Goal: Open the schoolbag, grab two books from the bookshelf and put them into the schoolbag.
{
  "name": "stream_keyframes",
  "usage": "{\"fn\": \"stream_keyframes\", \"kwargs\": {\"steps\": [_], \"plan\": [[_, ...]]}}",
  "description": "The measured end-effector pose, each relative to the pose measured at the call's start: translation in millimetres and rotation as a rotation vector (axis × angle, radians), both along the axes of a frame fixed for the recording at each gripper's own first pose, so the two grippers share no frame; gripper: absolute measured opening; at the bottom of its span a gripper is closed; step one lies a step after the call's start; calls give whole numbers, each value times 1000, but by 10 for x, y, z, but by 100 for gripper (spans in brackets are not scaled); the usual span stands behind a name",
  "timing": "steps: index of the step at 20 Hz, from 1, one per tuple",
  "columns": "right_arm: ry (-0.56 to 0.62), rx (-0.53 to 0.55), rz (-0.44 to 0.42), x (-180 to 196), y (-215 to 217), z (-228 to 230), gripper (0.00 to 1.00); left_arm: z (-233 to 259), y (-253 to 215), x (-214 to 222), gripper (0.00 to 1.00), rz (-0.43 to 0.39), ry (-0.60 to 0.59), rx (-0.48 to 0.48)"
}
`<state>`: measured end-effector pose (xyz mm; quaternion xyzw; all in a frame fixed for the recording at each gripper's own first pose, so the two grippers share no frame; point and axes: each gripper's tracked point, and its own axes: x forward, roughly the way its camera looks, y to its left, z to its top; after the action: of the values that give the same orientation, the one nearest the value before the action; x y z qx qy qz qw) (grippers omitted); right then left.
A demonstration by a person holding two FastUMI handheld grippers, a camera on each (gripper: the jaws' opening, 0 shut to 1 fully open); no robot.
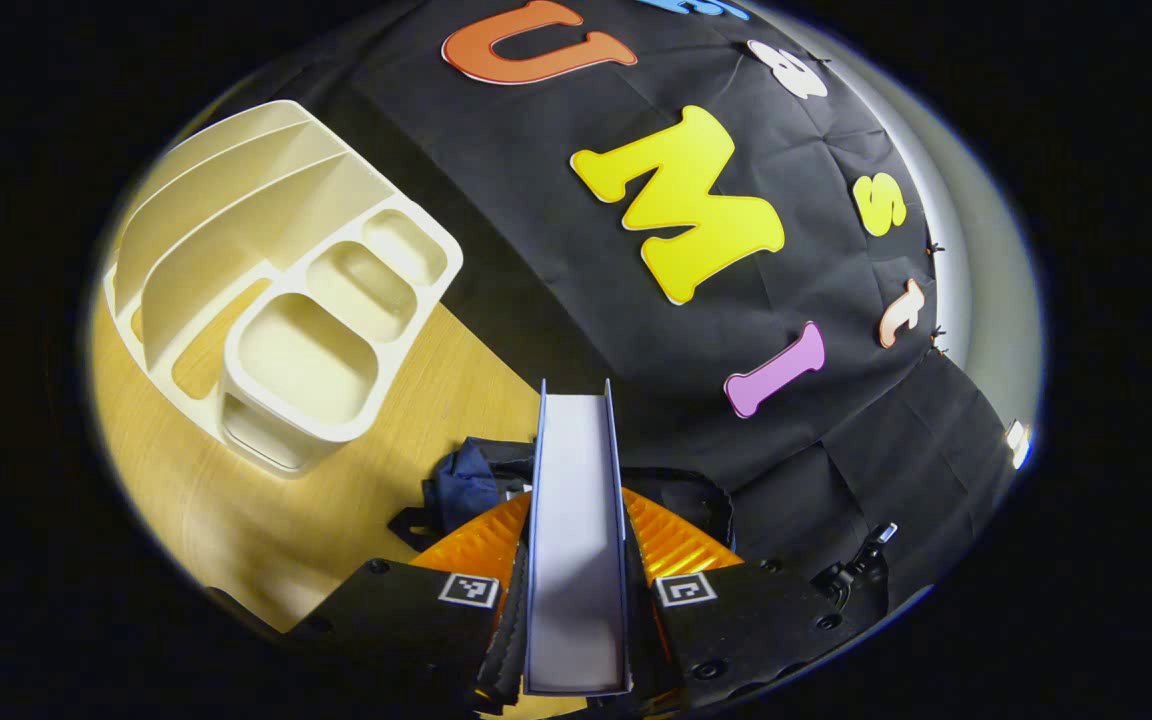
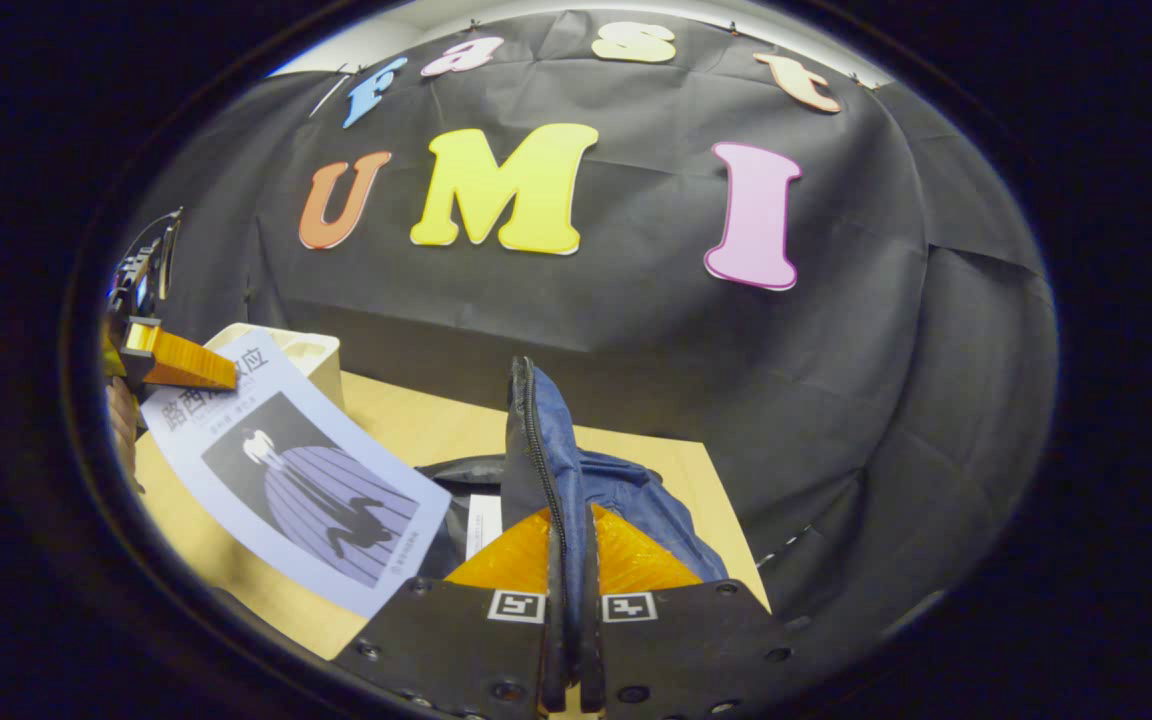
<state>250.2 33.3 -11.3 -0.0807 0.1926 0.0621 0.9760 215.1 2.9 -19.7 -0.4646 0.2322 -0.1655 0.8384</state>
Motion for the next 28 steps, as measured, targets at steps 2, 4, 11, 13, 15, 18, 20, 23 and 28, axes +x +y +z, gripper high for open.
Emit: {"fn": "stream_keyframes", "kwargs": {"steps": [2, 4, 11, 13, 15, 18, 20, 23, 28], "plan": [[-6, 32, 0, -9, 4, 45, 6, -47, -153, 181, 43, 24, 6, 4], [-17, 43, -13, -11, -39, 74, 6, -98, -262, 332, 43, 45, 17, -13], [-19, 98, -23, -38, -45, 116, 6, -595, -466, 648, 43, 107, 88, -21], [-30, 112, -19, -54, -6, 146, 6, -784, -556, 645, 43, 130, 82, 70], [-33, 127, -18, -57, 21, 146, 6, -850, -677, 640, 43, 150, 34, 127], [-51, 146, -15, -82, 57, 194, 6, -897, -825, 660, 43, 162, -16, 202], [-65, 156, -6, -96, 97, 233, 6, -975, -964, 687, 43, 148, -12, 185], [-69, 157, 13, -111, 145, 239, 6, -1101, -1228, 767, 43, 137, -7, 159], [-88, 176, 33, -90, 157, 257, 6, -1185, -1719, 919, 44, 122, -11, 122]]}}
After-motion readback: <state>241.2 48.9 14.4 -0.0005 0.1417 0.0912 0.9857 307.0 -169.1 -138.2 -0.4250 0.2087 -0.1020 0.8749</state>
